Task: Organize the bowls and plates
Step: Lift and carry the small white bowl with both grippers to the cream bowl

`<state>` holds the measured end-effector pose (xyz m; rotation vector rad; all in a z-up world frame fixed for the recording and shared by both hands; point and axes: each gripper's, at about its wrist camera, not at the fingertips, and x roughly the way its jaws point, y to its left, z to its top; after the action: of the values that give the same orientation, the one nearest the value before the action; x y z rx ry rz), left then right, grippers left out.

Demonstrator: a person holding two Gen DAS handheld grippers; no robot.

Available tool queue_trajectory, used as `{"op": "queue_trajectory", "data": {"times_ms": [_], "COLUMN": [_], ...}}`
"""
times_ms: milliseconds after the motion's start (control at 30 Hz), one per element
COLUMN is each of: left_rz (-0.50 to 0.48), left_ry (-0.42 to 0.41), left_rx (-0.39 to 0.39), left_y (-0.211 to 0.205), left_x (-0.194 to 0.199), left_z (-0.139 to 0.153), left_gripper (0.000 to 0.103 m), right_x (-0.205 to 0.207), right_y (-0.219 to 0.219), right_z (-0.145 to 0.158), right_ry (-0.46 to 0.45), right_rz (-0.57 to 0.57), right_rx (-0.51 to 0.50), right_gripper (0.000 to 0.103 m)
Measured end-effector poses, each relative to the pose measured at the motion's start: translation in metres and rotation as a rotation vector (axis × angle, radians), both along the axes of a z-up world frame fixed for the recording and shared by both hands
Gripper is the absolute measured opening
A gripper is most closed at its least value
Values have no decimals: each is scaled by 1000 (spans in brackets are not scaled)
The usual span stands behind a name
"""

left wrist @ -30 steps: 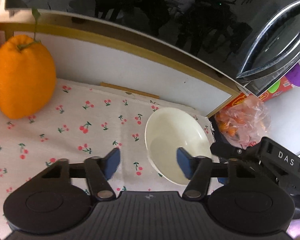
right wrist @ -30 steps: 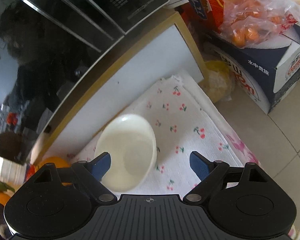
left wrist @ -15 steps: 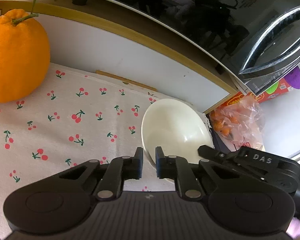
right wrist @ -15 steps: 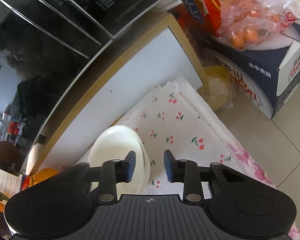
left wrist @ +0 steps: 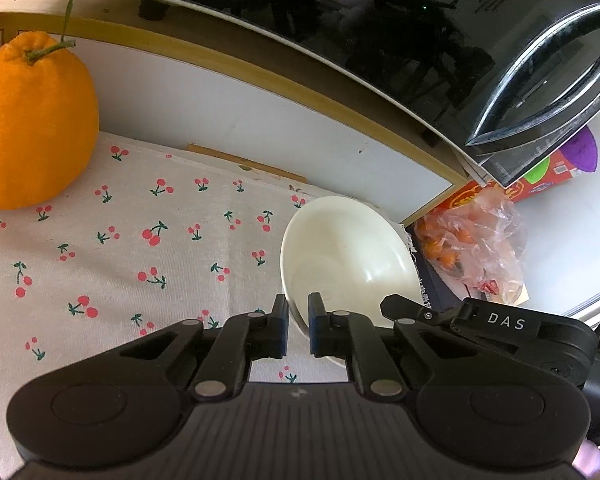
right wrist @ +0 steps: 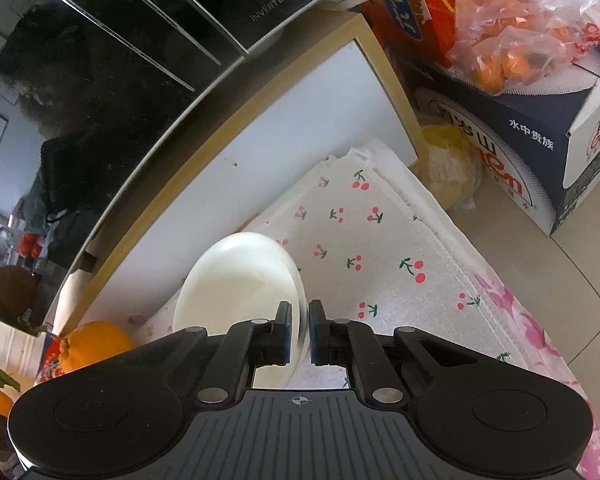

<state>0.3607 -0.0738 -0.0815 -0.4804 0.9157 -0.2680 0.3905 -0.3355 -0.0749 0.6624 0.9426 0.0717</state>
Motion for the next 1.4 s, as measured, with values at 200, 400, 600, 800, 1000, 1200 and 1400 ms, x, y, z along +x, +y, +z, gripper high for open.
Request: {"op": "queue_trajectory", "data": {"times_ms": [200,400,600,800,1000,1200,1400], "left_rz": [0,7,0,-12,-25,-31,-46], "left_ry": [-2,-13,-36,-71,-81,-79,-68], "left_rx": [-4,-14,-20,-9,-8,-15,4], "left_y": [3,8,11,13,11,14,15], "left_x": [-6,-17,-35,-58,-80,-107,-132], "left_z": [9,26,48,75,90,100,101], "left_gripper": [9,9,9,9,9,9,9], "right_x": [-4,-13,-29,-49,-74,-103,-135], "right_y": [2,5,7,8,10,12,11], "right_z": [9,28,57,87,111,126,124], "right_ry": [-6,-20,-44,-70,-88,-100,-92], "right_rz": [-3,-1,-7,-6,-13,-19,-25], "right_rx": [-2,-6,-15,-21,-18,-5,36], "right_gripper": [8,8,8,8,8,8,8]}}
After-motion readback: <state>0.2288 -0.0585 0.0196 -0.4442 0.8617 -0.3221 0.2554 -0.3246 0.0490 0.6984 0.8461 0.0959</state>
